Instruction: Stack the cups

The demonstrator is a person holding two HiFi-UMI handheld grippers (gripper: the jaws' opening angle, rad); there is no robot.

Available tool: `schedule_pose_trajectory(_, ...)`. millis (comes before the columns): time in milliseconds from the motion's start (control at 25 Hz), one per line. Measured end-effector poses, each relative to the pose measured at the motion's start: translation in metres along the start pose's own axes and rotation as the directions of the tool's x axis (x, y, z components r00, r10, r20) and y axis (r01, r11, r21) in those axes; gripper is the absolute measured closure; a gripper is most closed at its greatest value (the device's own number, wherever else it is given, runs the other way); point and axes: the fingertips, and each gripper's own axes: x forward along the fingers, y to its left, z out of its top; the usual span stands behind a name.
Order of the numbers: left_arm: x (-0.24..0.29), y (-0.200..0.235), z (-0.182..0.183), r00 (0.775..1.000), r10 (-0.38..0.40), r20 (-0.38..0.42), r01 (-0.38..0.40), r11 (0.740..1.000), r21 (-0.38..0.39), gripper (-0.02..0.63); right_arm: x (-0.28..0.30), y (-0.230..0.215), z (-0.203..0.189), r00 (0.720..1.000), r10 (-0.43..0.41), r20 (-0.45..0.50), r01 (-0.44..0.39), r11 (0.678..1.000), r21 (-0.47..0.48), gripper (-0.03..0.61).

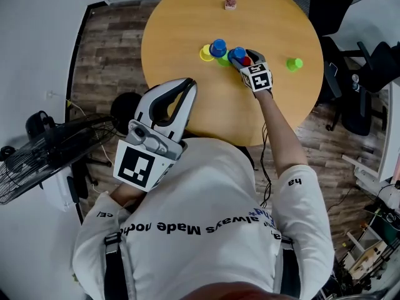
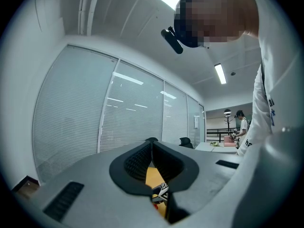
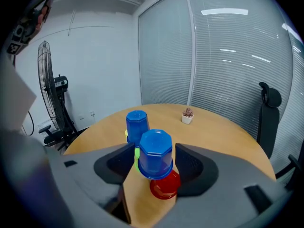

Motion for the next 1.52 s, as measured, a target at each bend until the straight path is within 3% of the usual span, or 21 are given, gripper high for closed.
schedule_pose_trajectory(320,0.012,-0.015,0.0,0.998,-0.055,0.009,0.055,0.998,-0.001,0.581,-0.021,-0.001,-0.019,1.0,-0.018,0.014,0.017,1.0,0.026,0.311)
schedule_pose_trajectory(720,0.034,-0.046,-0.006,0.99,-0.139,-0.009,0.139,0.99,-0.007,0.581,-0.061,-0.034,-0.077,0.995,-0.102,-0.02,0.104,0.988,0.112,0.311)
schedule_pose_trajectory(1080,0.055,-0.063,-0.01,0.985,-0.168,-0.033,0.168,0.986,-0.004,0.581,-0.096,-0.104,-0.119,0.968,-0.248,-0.045,0.252,0.95,0.185,0.311)
schedule_pose_trajectory(1520,0.08,-0.063,-0.017,0.985,-0.155,-0.078,0.155,0.988,-0.001,0.581,-0.111,-0.187,-0.138,0.933,-0.352,-0.082,0.361,0.897,0.256,0.311)
